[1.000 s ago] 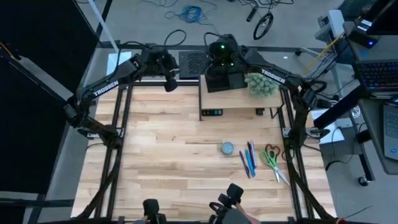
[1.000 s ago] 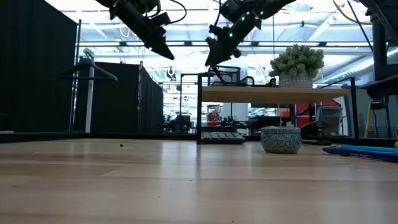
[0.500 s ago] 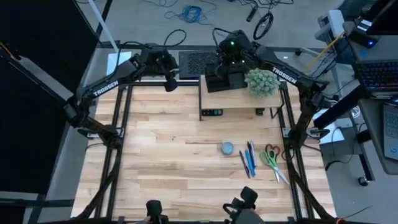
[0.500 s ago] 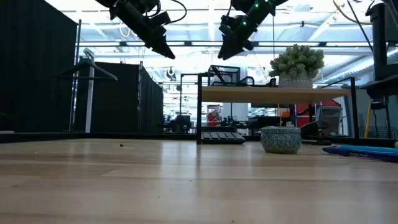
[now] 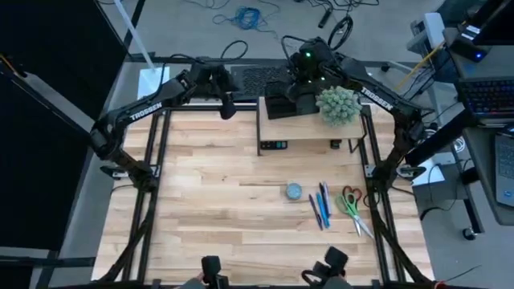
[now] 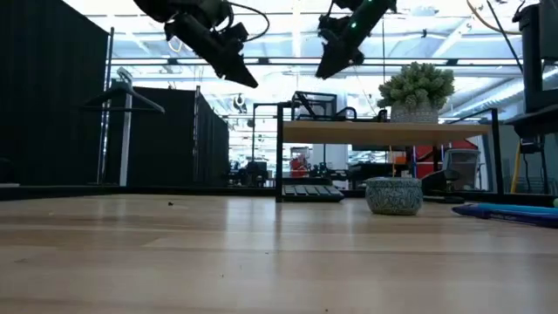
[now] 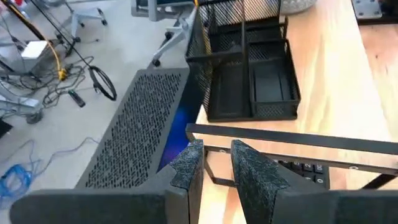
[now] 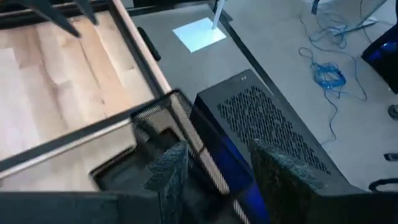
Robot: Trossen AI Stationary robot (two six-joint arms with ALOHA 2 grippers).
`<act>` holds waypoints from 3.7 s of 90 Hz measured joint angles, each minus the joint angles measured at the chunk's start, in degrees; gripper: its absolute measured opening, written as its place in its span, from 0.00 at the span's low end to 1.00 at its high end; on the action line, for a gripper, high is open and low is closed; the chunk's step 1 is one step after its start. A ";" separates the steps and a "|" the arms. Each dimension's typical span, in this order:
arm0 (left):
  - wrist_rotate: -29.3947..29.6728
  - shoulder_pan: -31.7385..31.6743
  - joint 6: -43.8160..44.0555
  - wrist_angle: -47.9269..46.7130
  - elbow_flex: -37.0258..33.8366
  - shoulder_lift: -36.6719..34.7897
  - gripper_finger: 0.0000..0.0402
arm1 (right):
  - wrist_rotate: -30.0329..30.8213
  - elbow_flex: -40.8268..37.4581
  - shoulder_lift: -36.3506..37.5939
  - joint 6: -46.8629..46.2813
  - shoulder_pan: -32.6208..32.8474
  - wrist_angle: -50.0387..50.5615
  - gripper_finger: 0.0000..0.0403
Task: Pick and place office supplies into organizer
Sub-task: Remove the black stapler from under the wooden shelf
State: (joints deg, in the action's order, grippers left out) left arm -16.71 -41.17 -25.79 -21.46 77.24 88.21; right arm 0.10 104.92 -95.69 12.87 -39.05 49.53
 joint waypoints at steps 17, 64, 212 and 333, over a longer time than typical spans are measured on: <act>-0.01 1.19 -0.03 0.55 -0.01 0.24 0.18 | 0.11 0.00 6.09 -3.57 -0.02 9.02 0.40; 0.09 4.72 0.56 2.05 0.01 0.24 0.21 | 9.49 0.00 17.91 -17.47 -1.53 29.05 0.58; 0.52 4.95 1.04 -3.52 0.08 0.06 0.25 | 44.20 -64.32 23.51 -96.34 54.05 2.43 0.57; 0.54 1.75 -6.24 -2.93 0.08 0.04 0.25 | 66.85 -81.40 9.74 -119.85 46.04 -7.42 0.56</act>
State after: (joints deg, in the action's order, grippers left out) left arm -16.17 -39.42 -32.03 -24.38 77.32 88.25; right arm 66.95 23.53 -85.95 -106.98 6.99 42.10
